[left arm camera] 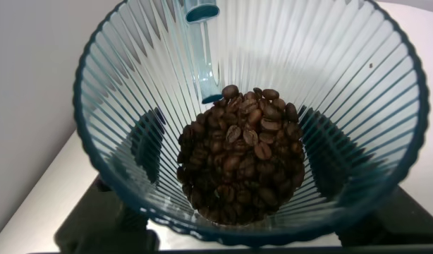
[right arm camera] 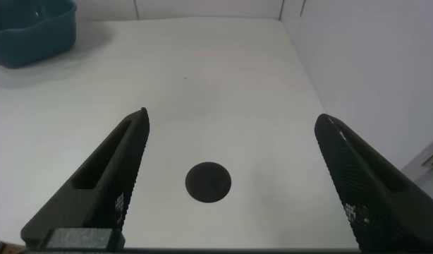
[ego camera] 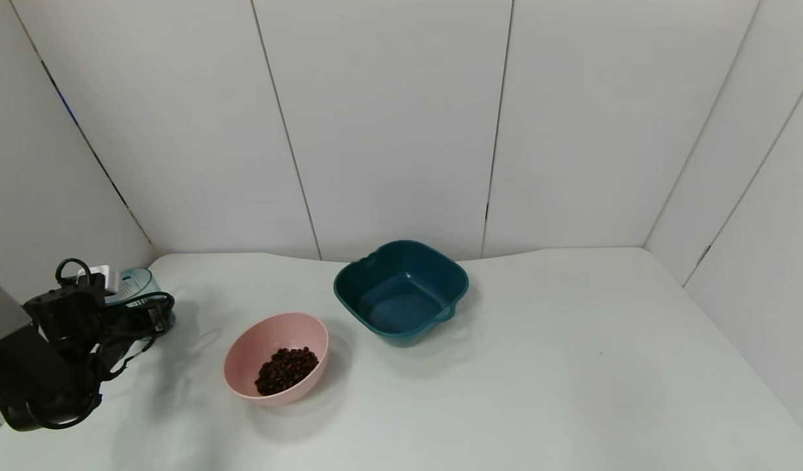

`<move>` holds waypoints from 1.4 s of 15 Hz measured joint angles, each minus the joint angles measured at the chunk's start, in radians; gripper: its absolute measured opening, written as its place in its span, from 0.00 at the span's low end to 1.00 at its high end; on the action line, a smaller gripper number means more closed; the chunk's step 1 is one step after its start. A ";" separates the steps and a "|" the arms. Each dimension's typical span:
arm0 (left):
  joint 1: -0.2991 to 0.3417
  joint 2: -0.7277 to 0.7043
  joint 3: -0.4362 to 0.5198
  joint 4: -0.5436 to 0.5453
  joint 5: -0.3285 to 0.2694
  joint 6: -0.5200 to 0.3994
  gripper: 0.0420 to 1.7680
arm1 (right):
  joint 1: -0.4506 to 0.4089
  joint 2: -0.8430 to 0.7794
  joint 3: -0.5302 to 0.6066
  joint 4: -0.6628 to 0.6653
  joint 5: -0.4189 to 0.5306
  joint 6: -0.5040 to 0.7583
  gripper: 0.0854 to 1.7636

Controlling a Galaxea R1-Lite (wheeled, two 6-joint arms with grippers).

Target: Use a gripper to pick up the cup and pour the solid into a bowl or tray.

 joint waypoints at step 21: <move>-0.011 -0.349 0.124 0.377 -0.015 0.033 0.96 | 0.000 0.000 0.000 0.000 0.000 0.000 0.97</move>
